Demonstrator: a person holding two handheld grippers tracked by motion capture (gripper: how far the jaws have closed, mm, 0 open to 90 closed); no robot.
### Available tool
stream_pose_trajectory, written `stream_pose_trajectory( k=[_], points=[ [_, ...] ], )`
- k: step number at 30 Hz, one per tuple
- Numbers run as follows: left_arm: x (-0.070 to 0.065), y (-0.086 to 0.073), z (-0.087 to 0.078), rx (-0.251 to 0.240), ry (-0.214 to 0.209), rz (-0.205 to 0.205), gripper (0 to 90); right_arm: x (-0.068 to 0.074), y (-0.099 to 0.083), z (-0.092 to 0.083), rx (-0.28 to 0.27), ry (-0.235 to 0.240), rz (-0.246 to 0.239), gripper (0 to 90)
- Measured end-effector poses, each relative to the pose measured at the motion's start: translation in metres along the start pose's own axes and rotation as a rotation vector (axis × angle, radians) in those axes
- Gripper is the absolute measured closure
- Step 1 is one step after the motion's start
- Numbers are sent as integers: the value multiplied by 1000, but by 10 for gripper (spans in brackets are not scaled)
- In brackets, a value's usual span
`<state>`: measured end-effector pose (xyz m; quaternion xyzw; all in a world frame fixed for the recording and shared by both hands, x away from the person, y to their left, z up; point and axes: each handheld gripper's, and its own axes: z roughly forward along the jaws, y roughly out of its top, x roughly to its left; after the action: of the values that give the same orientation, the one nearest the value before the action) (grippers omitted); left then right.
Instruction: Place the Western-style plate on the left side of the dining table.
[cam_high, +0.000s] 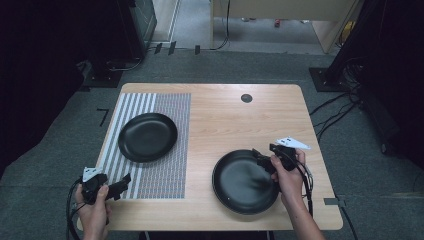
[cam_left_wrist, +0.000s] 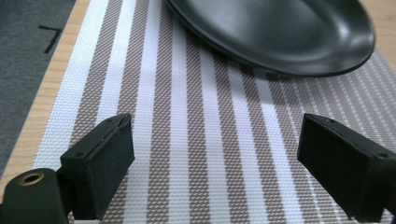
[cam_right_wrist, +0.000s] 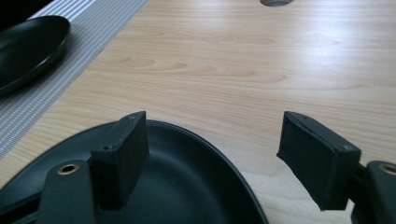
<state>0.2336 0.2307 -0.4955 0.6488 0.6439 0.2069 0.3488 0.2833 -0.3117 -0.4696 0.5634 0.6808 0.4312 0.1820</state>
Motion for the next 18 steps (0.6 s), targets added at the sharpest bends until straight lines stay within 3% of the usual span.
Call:
stream_pose_trajectory(
  k=[5,18],
  points=[
    [5,-3,0,16,24,20,105,-13,-8,-7,9,-19,16,237],
    [12,-10,2,49,40,34,105,-46,-24,-27,16,-86,54,237]
  ],
)
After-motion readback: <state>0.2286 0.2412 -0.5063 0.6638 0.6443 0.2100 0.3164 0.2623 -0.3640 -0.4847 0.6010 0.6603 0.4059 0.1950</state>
